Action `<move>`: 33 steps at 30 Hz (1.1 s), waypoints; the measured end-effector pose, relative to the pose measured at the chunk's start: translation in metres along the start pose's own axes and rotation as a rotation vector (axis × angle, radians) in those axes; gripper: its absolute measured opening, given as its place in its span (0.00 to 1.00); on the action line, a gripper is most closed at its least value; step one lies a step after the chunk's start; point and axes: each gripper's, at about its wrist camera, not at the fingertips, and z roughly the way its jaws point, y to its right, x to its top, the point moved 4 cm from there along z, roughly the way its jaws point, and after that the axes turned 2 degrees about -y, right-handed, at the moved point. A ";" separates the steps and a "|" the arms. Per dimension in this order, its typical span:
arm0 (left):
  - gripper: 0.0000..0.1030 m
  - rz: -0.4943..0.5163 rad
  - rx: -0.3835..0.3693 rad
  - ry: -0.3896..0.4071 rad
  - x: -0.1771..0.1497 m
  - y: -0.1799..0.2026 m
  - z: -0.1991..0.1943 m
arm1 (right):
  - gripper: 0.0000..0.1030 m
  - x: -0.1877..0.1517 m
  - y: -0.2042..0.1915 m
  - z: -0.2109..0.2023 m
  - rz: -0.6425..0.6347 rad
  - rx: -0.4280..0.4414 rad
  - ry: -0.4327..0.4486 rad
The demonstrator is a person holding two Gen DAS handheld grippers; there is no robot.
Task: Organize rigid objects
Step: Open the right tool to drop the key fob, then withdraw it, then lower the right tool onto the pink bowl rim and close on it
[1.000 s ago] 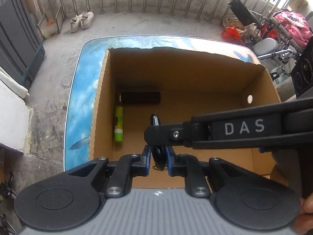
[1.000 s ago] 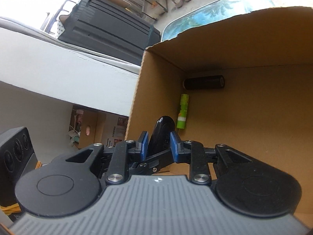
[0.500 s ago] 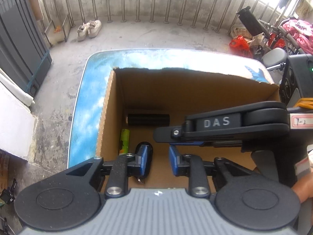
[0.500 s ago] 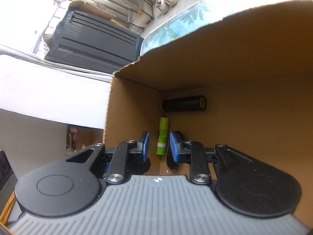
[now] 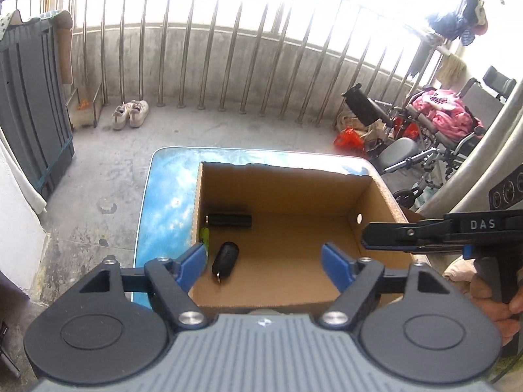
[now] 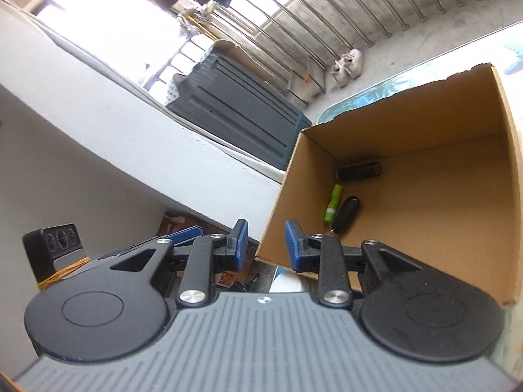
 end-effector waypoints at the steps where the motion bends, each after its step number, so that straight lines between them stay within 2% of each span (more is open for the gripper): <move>1: 0.85 0.000 -0.006 0.019 -0.010 0.000 -0.011 | 0.26 -0.011 -0.003 -0.011 -0.007 0.009 0.011; 4: 0.88 -0.012 -0.013 0.037 -0.048 -0.003 -0.034 | 0.27 -0.050 -0.003 -0.035 -0.012 0.022 0.037; 7: 0.94 -0.028 -0.010 0.040 -0.086 -0.005 -0.039 | 0.28 -0.094 0.006 -0.039 0.005 -0.010 0.045; 13: 0.94 -0.001 0.075 -0.024 -0.154 -0.004 -0.014 | 0.28 -0.176 0.028 0.015 0.079 -0.090 -0.017; 17: 0.94 0.019 0.092 -0.082 -0.182 -0.003 0.012 | 0.28 -0.208 0.042 0.050 0.119 -0.169 -0.074; 20: 0.94 0.070 0.116 -0.112 -0.198 -0.001 0.025 | 0.28 -0.217 0.053 0.068 0.186 -0.156 -0.113; 25: 0.93 0.138 0.111 -0.130 -0.209 0.004 0.040 | 0.28 -0.217 0.062 0.084 0.230 -0.205 -0.116; 29: 0.93 0.167 0.083 -0.128 -0.213 0.007 0.049 | 0.27 -0.207 0.073 0.082 0.265 -0.224 -0.071; 33: 0.93 0.198 0.102 -0.129 -0.213 0.008 0.057 | 0.28 -0.200 0.076 0.075 0.268 -0.262 -0.016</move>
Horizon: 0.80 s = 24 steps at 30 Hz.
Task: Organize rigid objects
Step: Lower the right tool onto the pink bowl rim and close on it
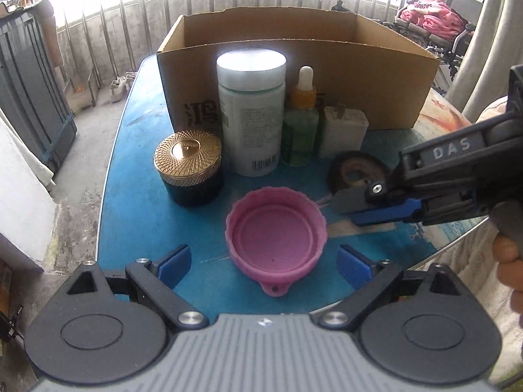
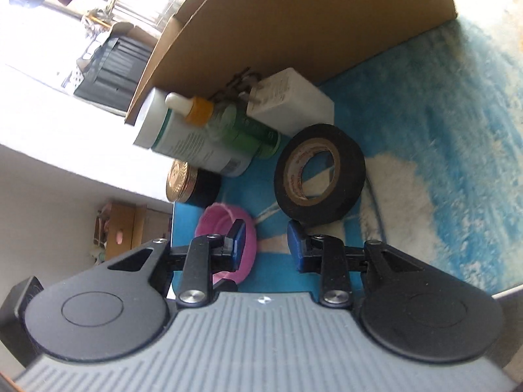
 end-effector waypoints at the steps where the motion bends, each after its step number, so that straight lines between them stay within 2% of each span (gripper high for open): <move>1: 0.93 0.003 0.002 0.000 0.000 0.000 0.001 | 0.28 0.001 -0.001 -0.001 0.002 0.011 -0.002; 5: 0.92 0.007 -0.007 0.004 0.000 0.000 0.004 | 0.28 -0.003 -0.014 0.006 -0.046 0.024 -0.042; 9: 0.82 0.010 -0.012 -0.005 0.000 0.001 0.008 | 0.28 -0.006 -0.024 0.016 -0.105 -0.017 -0.057; 15: 0.70 0.021 -0.018 -0.022 0.002 0.009 0.013 | 0.28 -0.007 -0.029 0.022 -0.150 -0.027 -0.065; 24: 0.70 0.083 -0.019 -0.012 0.003 0.030 0.010 | 0.26 -0.009 -0.023 0.009 -0.186 -0.053 -0.050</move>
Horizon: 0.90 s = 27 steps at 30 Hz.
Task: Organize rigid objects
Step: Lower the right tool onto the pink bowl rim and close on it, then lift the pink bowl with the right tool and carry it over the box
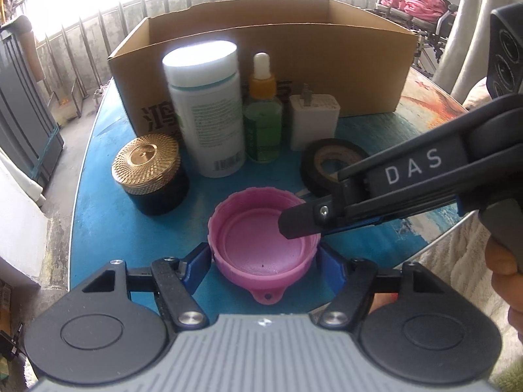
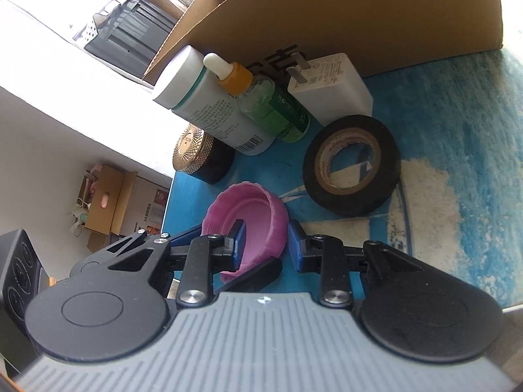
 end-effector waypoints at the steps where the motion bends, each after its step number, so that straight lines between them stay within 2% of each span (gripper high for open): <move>1: 0.70 0.008 -0.002 0.000 0.000 0.002 0.000 | 0.26 0.000 0.001 -0.002 -0.001 -0.004 0.003; 18: 0.71 -0.016 0.012 -0.029 0.007 0.010 0.008 | 0.25 -0.001 0.012 -0.007 0.017 0.016 0.008; 27: 0.70 -0.008 0.020 -0.004 0.009 0.011 -0.001 | 0.25 -0.001 0.012 -0.016 0.006 0.014 0.019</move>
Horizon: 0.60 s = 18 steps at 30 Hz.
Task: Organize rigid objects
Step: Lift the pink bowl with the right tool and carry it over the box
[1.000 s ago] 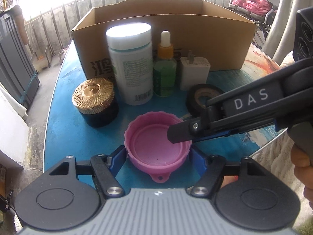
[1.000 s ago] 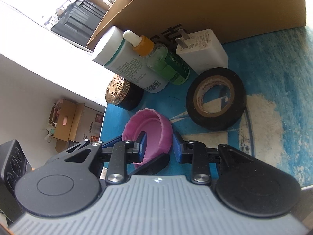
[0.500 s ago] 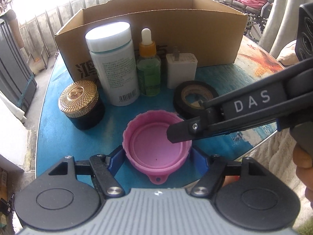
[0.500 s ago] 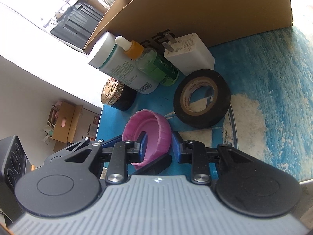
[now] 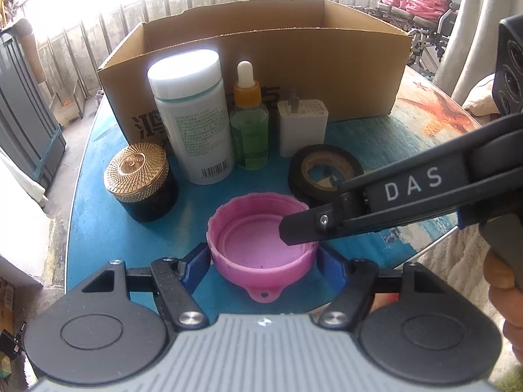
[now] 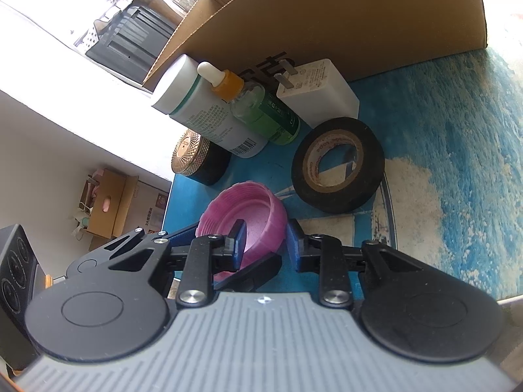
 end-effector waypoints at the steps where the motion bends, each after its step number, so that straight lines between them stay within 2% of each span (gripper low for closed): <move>1: 0.70 0.001 0.001 0.002 0.000 0.000 0.000 | 0.25 0.000 -0.001 -0.001 -0.002 -0.001 0.002; 18: 0.70 0.006 0.015 0.046 -0.001 0.002 -0.015 | 0.25 -0.003 -0.013 -0.021 -0.044 0.001 0.035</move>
